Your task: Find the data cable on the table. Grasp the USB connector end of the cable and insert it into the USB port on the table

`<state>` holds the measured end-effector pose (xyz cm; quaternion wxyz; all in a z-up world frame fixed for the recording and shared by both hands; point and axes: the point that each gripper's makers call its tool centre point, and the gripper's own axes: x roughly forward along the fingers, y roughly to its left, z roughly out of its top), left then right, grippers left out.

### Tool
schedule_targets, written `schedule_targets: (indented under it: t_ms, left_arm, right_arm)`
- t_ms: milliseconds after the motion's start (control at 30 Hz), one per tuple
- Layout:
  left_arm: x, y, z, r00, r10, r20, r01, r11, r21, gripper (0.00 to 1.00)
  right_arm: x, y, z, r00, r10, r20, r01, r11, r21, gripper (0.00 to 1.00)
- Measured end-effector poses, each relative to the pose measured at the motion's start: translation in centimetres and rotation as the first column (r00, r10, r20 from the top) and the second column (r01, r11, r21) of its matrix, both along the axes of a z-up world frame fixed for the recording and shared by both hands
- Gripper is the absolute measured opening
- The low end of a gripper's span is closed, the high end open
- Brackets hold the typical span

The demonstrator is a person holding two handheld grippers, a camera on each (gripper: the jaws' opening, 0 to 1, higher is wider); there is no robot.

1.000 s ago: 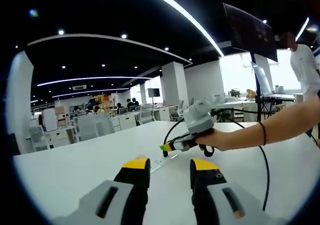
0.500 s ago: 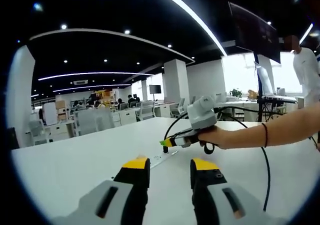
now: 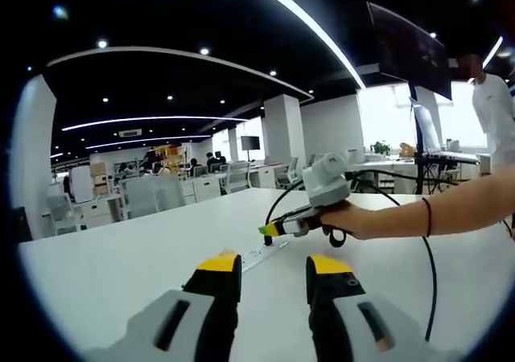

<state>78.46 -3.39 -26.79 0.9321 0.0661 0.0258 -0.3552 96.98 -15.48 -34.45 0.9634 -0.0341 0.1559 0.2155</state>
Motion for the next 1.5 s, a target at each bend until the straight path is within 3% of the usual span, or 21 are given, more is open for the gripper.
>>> schedule_targets:
  t_ms: [900,1500]
  left_arm:
    - [0.2,0.2,0.1,1.0,0.011,-0.005,-0.011,1.0,-0.004,0.35]
    - [-0.4,0.4,0.5,1.0,0.016,0.0,-0.016,1.0,-0.02,0.4]
  right_arm:
    - [-0.5,-0.3,1.7,0.999,0.007,0.034,-0.008,0.999,0.033,0.24]
    - [-4.3,0.1,4.2,0.995,0.052,0.086,-0.059,0.995,0.083,0.32]
